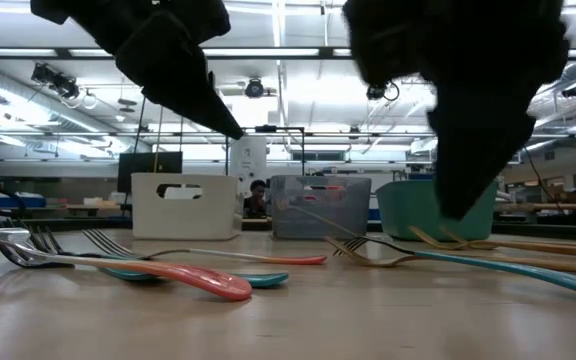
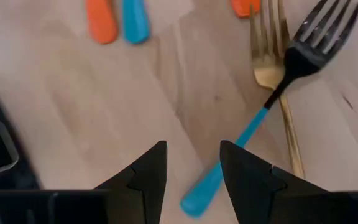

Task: Sort silverware by color (type)
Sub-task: Put the blue fork into the green bin

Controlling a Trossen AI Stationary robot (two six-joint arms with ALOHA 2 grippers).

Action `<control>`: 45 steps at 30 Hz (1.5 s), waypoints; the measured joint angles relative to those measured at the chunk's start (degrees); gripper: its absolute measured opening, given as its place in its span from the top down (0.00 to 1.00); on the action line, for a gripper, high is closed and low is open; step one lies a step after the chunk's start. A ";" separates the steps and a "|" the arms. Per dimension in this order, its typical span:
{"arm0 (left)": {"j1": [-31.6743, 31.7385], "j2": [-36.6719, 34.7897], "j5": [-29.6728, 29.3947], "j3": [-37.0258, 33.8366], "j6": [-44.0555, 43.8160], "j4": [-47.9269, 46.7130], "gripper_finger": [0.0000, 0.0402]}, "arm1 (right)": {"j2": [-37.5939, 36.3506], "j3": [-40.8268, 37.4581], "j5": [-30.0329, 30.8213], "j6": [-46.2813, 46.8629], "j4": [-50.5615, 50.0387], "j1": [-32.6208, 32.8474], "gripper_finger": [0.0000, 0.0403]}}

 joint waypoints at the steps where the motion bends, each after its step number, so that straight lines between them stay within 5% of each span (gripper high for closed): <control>1: -0.04 0.00 0.02 0.00 -0.12 -0.07 0.64 | 0.97 0.38 -0.27 0.27 -0.10 -0.24 0.60; 20: -0.09 0.00 0.00 0.04 -0.06 -2.43 0.64 | 7.51 5.22 4.44 -0.46 -7.71 -1.40 0.61; 35: -0.09 0.00 0.25 0.04 -0.06 -3.50 0.64 | 7.49 5.14 5.82 -2.05 -7.82 -1.53 0.95; 45: -0.09 0.00 0.26 0.04 -0.09 -3.52 0.64 | 7.05 5.10 5.97 -3.30 -9.49 -2.54 0.94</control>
